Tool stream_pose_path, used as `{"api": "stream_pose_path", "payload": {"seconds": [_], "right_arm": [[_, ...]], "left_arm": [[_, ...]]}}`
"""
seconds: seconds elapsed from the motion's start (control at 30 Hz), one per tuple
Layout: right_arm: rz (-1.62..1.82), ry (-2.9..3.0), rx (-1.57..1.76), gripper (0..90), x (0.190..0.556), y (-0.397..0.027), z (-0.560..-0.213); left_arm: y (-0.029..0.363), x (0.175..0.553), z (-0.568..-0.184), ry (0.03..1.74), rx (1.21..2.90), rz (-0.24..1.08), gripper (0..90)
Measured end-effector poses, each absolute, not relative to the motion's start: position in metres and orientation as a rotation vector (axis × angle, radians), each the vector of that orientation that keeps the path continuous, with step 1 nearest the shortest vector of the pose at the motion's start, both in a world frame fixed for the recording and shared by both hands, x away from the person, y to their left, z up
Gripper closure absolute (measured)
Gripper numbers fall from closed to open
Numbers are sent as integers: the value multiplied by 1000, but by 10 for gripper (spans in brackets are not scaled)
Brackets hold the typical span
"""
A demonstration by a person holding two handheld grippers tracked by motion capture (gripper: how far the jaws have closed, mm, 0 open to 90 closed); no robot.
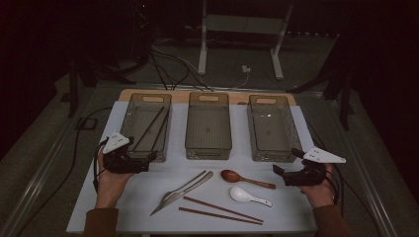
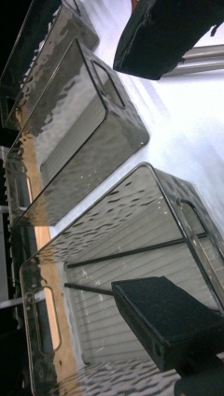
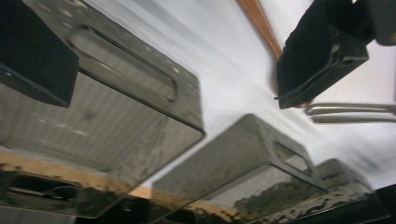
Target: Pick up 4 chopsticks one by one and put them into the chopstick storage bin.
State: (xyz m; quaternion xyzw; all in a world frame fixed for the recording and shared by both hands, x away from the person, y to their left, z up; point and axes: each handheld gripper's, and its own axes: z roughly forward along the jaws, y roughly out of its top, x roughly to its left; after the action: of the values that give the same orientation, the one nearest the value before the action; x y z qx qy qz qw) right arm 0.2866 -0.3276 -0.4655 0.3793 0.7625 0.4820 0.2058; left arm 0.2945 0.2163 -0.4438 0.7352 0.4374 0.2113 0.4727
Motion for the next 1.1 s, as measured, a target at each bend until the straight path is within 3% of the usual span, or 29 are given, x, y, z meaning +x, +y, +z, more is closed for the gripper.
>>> {"api": "stream_pose_path", "payload": {"seconds": [0.77,1.1], "right_arm": [[1327,2448,817,3,282,-258,-460],[1270,2610,693,146,264,-222,-466]], "left_arm": [[220,280,-449,1090,1770,518,7],[224,275,-452,1105,1765,513,7]]}}
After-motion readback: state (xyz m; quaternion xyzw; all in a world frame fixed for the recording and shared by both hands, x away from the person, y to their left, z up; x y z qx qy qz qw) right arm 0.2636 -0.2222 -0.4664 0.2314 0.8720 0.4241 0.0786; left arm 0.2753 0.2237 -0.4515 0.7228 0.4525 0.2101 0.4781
